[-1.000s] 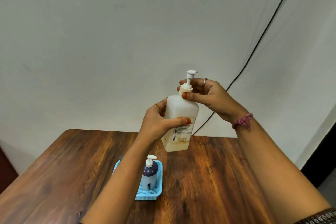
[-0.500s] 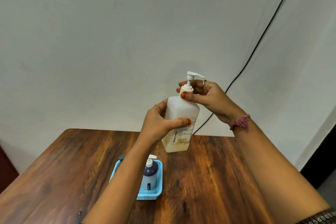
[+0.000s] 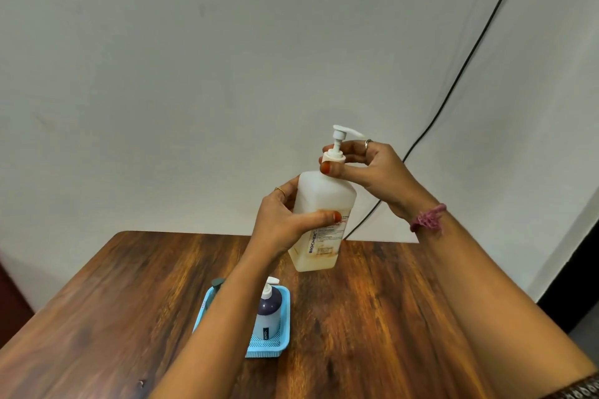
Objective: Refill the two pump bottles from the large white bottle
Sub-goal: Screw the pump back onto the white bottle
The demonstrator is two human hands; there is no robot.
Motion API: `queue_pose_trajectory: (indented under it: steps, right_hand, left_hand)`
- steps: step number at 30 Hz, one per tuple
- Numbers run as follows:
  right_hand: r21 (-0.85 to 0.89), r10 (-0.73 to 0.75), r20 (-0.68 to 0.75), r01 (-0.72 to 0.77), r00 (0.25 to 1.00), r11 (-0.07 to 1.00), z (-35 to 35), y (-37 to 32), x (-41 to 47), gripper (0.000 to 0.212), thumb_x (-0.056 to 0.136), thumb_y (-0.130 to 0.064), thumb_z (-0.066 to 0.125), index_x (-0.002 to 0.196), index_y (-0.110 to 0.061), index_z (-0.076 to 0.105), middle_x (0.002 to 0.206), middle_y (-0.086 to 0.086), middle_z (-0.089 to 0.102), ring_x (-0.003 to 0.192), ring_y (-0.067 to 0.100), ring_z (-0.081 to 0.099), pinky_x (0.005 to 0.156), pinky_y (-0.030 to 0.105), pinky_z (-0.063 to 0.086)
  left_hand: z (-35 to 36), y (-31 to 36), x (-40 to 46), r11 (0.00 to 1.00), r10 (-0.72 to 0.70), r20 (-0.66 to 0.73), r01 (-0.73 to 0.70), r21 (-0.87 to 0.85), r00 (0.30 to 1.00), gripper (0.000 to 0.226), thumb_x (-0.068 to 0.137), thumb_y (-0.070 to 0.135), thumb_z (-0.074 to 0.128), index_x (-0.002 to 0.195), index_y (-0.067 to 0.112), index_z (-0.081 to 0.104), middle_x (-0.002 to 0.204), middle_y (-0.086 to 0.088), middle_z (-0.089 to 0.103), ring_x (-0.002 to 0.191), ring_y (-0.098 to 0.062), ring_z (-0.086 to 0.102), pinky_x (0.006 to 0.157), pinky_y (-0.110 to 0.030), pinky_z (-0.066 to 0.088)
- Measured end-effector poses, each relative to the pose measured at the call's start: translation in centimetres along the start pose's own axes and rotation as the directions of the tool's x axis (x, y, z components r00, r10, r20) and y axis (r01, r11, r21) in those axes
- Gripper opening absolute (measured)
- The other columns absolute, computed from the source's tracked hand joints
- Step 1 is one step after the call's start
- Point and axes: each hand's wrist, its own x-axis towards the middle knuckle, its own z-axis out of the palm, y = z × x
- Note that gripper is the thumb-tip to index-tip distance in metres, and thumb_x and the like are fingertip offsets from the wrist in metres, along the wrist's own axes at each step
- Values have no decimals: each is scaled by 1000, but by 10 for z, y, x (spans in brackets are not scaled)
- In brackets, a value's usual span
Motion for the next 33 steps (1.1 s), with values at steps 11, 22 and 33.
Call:
queue_pose_trajectory:
  steps: [11,22,33]
  right_hand:
    - [99,13,195,-33,981,995,-11,1,0,52,76,-29,70,125,-22,56,121,-2,66,116,8,59,101,33,46]
    - [180,12,105,-31,994,983,-9,7,1,48,71,-27,73,115,-17,60,109,-3,68,104,9,64,85,20,52]
    - [312,-45,113,7,993,950,-5,12,0,42,82,-6,65,124,-6,58,118,5,68,112,15,62,93,27,51]
  left_hand:
    - [2,5,-1,998,-13,2,13,-65,1000,58,60,25,88,109,37,60,104,9,70,93,-7,68,74,-27,58]
    - [1,8,-3,999,-7,0,7,-45,1000,60,61,23,88,111,36,58,103,11,69,90,-5,68,68,-20,56]
    - [2,8,-2,997,-13,-10,12,-75,1000,63,61,18,88,117,29,60,105,7,70,89,-5,68,70,-22,57]
